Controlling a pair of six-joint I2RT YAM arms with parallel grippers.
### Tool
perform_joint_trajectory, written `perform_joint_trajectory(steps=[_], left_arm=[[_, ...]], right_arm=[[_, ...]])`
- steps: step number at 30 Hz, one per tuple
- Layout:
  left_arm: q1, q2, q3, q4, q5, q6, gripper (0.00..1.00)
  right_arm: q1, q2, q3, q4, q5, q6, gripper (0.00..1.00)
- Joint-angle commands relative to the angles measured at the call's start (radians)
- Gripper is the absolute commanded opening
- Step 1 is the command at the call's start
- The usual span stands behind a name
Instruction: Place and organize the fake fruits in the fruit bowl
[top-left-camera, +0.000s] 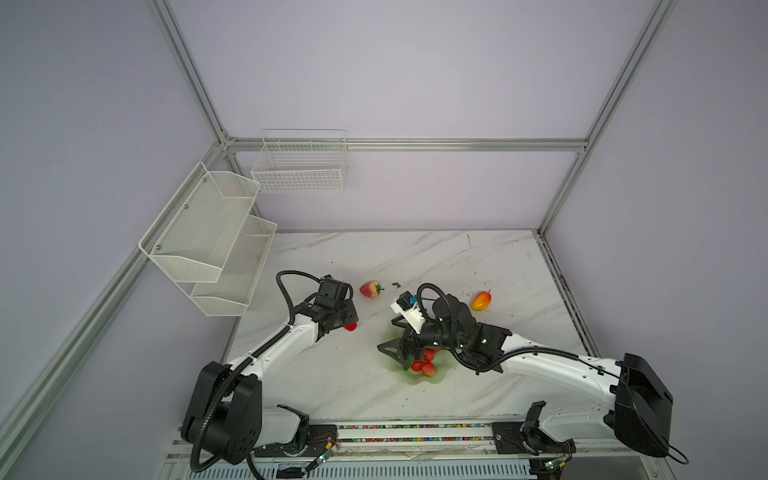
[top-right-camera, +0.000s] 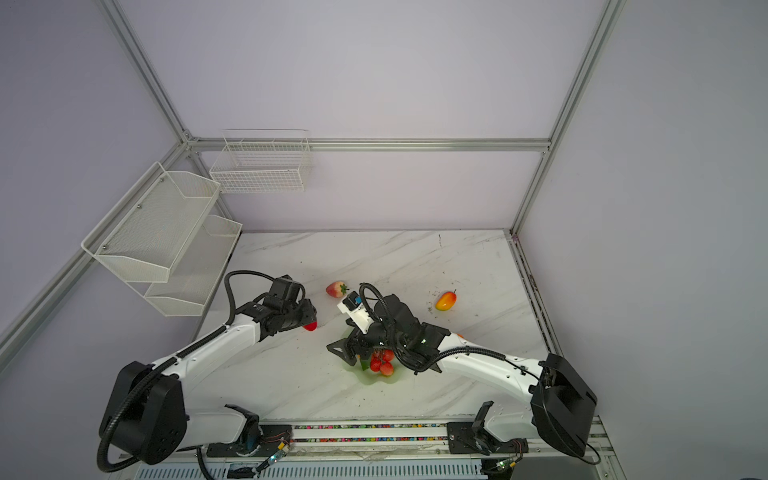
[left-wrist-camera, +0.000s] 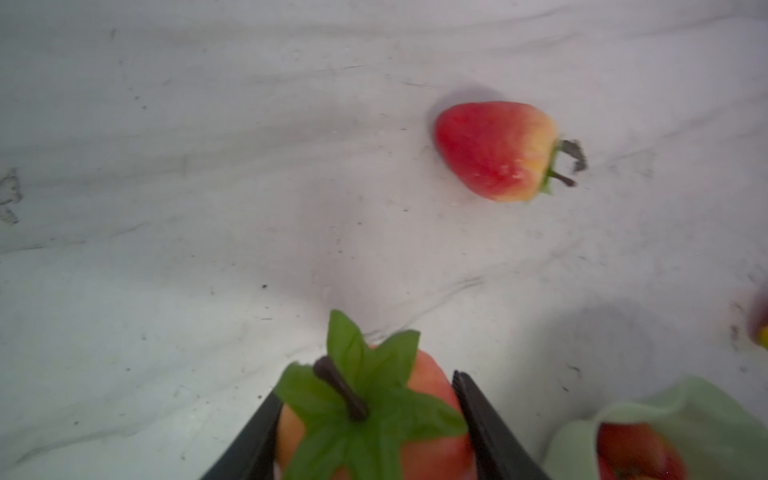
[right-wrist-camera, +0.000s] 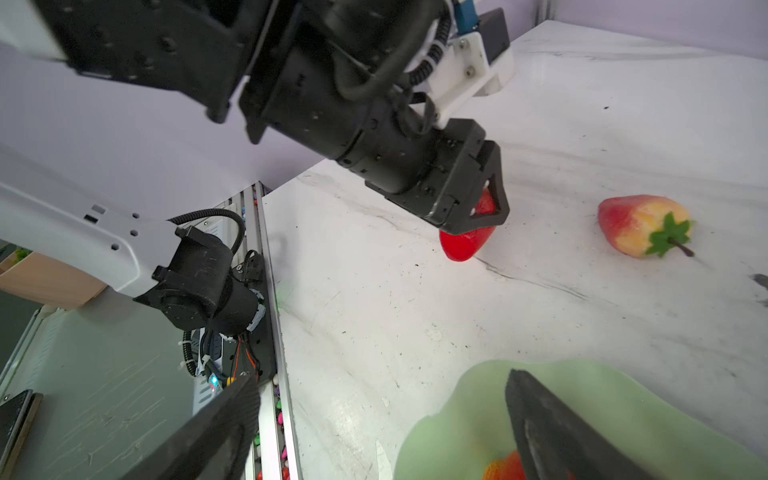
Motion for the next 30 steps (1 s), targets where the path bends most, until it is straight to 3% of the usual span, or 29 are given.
perform_joint_trajectory(steps=[1,5,13,30], left_arm=[[-0.083,-0.038,0.108,0.037,0.067,0.097,0.49],[-0.182,-0.001,0.161,0.105,0.086,0.153,0.49],[-0.357,0.161,0.272,0.231,-0.085,0.236,0.49],[-0.427,0.391,0.351,0.347,-0.011,0.282,0.51]], right_arm=[[-0.044,-0.062,-0.033,-0.02,0.061,0.07,0.96],[-0.134,-0.144,-0.1,-0.018,0.072,0.165,0.97],[-0.236,-0.38,-0.244,-0.036,0.168,0.324,0.97],[-0.243,-0.453,-0.254,-0.104,0.187,0.327,0.97]])
